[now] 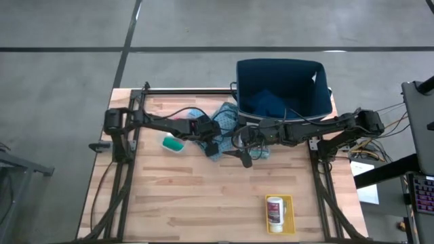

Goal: Pick & place medical supplies in basket/bin
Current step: Put the light blue patient gown into the blue bin

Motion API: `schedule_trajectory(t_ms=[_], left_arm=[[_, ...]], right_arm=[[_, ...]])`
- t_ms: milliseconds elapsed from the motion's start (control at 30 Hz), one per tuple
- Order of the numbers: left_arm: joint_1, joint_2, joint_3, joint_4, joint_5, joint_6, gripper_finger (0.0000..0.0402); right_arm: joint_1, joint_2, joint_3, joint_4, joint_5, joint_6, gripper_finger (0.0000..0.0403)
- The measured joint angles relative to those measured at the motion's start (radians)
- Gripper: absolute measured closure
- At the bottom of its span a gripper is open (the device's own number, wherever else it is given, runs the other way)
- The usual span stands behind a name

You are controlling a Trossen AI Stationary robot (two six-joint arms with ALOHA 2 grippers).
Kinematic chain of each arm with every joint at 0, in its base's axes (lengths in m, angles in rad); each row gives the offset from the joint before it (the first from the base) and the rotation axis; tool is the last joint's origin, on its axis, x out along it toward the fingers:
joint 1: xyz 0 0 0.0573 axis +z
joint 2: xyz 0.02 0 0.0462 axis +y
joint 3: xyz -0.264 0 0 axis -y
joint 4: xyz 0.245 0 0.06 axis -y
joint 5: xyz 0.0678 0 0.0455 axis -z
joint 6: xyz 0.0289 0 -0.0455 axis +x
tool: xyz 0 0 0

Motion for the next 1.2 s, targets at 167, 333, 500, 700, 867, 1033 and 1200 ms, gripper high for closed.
schedule_trajectory(t_ms=[167, 333, 500, 700, 867, 1033, 1200], left_arm=[[0.001, 0.043, 0.002, 0.008, -0.007, 0.002, 0.0021], [0.001, 0.058, 0.003, 0.011, -0.016, 0.003, 0.0044], [0.002, 0.057, 0.003, 0.008, -0.023, 0.003, 0.0063], [0.003, 0.057, 0.002, 0.005, -0.022, 0.003, 0.0089], [0.003, 0.056, 0.002, 0.001, -0.022, 0.003, 0.0135], [0.003, 0.056, 0.002, 0.0, -0.022, 0.003, 0.0198], [0.003, 0.055, 0.002, 0.0, -0.021, -0.001, 0.0251]], right_arm=[[0.0, 0.0, 0.0, 0.0, 0.0, 0.0, 0.0085], [0.0, 0.0, 0.0, 0.0, 0.0, 0.003, 0.0087], [0.0, 0.0, 0.0, 0.0, 0.0, 0.003, 0.0094], [0.0, 0.0, 0.0, 0.0, 0.0, 0.003, 0.0101], [0.0, 0.0, 0.0, 0.0, 0.0, -0.001, 0.0098], [0.0, 0.0, 0.0, 0.0, 0.0, 0.003, 0.009], [0.0, 0.0, 0.0, 0.0, 0.0, -0.001, 0.0085]])
